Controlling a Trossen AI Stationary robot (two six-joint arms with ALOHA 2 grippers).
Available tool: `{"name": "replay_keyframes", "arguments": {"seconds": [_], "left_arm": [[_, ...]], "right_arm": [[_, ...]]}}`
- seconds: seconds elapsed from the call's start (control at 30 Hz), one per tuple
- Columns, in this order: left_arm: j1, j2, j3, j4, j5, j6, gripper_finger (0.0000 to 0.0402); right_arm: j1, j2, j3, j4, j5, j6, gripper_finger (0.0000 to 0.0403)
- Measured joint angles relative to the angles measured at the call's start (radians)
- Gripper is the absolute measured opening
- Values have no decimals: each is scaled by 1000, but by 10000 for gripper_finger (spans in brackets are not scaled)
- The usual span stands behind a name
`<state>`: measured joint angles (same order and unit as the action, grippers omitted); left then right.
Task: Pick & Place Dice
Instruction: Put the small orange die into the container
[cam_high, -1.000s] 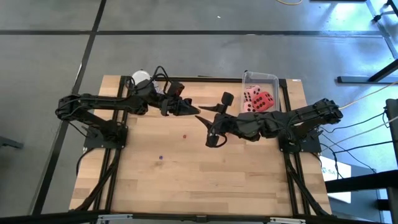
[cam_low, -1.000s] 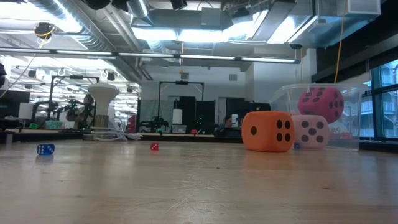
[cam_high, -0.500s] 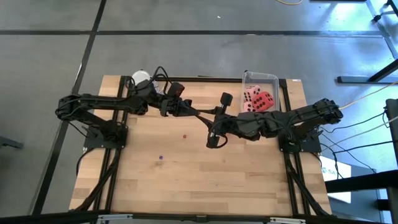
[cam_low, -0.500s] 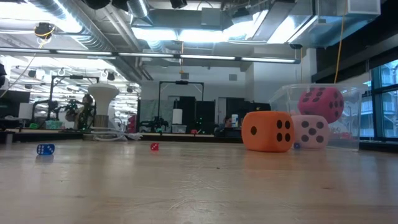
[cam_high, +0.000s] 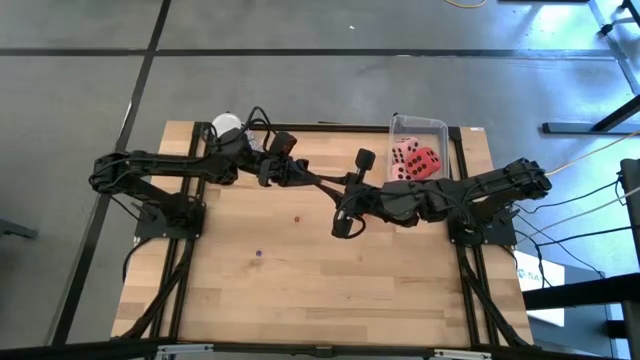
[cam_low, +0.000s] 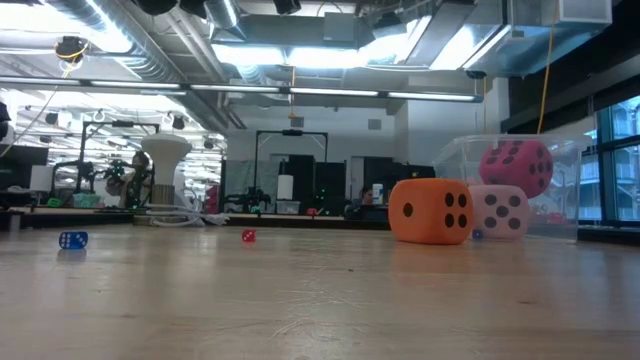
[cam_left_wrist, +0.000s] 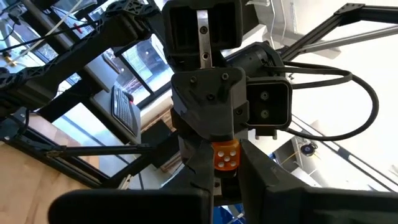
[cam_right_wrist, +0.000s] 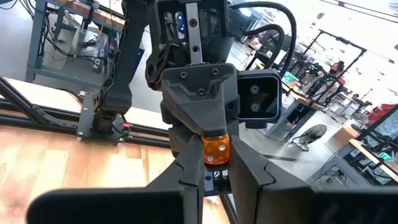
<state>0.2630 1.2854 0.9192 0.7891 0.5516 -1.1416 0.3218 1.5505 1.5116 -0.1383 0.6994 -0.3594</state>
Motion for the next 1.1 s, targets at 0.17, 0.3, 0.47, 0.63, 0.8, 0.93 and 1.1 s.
{"name": "replay_keyframes", "arguments": {"seconds": [0.17,0.3,0.47,0.63,0.8,0.93,1.1], "left_arm": [[0,0,0,0,-10,-1,55],[0,0,0,0,-14,-12,77],[0,0,0,1,-17,-13,104],[1,0,0,1,-13,-7,128],[17,0,0,0,30,-6,145],[41,-4,0,0,115,1,147],[50,-31,0,-7,178,56,144]], "right_arm": [[0,0,0,0,3,1,45],[6,0,0,1,6,4,45],[30,0,0,2,47,4,45],[51,0,0,3,72,4,45],[69,-13,0,-26,168,98,45],[67,-72,1,-172,197,323,45],[35,-168,1,-492,198,702,45]]}}
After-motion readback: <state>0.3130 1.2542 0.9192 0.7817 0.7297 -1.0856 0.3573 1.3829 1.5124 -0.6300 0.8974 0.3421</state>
